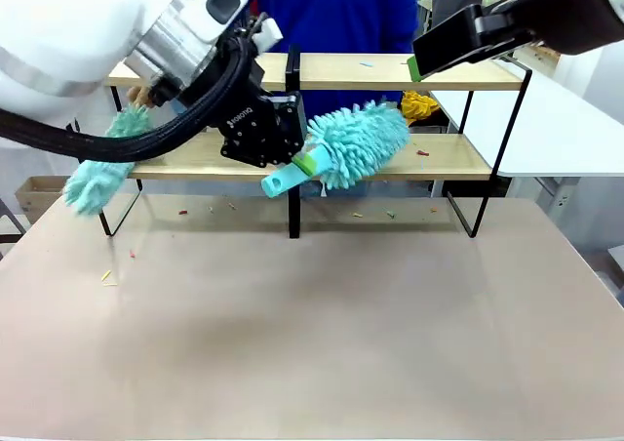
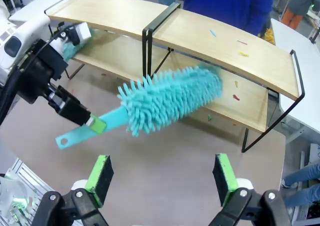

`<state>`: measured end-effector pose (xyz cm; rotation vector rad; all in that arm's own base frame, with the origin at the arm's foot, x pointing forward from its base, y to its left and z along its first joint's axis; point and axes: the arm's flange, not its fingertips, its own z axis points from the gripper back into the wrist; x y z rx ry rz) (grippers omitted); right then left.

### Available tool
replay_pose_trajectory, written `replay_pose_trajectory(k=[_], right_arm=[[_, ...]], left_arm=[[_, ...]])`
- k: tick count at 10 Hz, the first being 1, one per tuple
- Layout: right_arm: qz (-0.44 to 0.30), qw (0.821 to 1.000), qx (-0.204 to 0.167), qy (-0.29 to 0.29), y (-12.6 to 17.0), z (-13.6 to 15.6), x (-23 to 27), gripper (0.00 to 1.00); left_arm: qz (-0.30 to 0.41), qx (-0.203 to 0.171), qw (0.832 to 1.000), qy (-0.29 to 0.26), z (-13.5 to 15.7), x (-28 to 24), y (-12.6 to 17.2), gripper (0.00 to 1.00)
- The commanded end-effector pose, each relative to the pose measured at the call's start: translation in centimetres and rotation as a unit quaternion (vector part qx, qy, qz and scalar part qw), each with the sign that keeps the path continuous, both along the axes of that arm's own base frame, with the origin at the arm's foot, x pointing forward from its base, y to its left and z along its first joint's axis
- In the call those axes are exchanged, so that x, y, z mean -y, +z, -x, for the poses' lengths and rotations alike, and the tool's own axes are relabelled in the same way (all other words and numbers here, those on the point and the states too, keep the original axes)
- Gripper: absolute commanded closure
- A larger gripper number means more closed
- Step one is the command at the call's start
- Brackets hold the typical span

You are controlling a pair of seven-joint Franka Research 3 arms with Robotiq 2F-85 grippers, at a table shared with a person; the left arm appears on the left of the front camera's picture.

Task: Clean the shelves.
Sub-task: Clean a randomly selected level of the Shelf with the Duster.

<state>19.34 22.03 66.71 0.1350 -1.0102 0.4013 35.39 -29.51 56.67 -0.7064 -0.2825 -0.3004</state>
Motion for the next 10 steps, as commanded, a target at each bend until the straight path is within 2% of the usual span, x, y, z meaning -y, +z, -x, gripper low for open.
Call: replay_pose_trajectory(k=[1, 2, 3, 4, 8, 10], right_arm=[[-0.005, 1.0, -0.002, 0.0, 0.1, 0.0, -0.1, 0.0], [-0.005, 1.0, -0.002, 0.0, 0.1, 0.0, -0.1, 0.0], [-0.005, 1.0, -0.002, 0.0, 0.1, 0.0, -0.1, 0.0], [-0.005, 1.0, -0.002, 0.0, 0.1, 0.0, -0.1, 0.0], [-0.005, 1.0, -0.002, 0.0, 0.1, 0.0, -0.1, 0.0], [-0.005, 1.0, -0.002, 0.0, 0.1, 0.0, -0.1, 0.0]], left_arm=[[-0.002, 0.015, 0.997, 0.076, 1.5, 0.9, -0.6, 0.88], [-0.008, 0.015, 0.995, 0.097, 1.4, 1.0, -0.9, 0.88], [-0.02, 0.03, 0.987, 0.155, 0.5, 2.1, -1.1, 0.88], [-0.025, 0.033, 0.984, 0.171, -0.2, 2.7, -1.5, 0.88], [-0.071, 0.044, 0.98, 0.178, -3.3, 6.7, -2.8, 0.88], [-0.081, 0.069, 0.978, 0.179, -4.3, 8.5, -3.9, 0.88]])
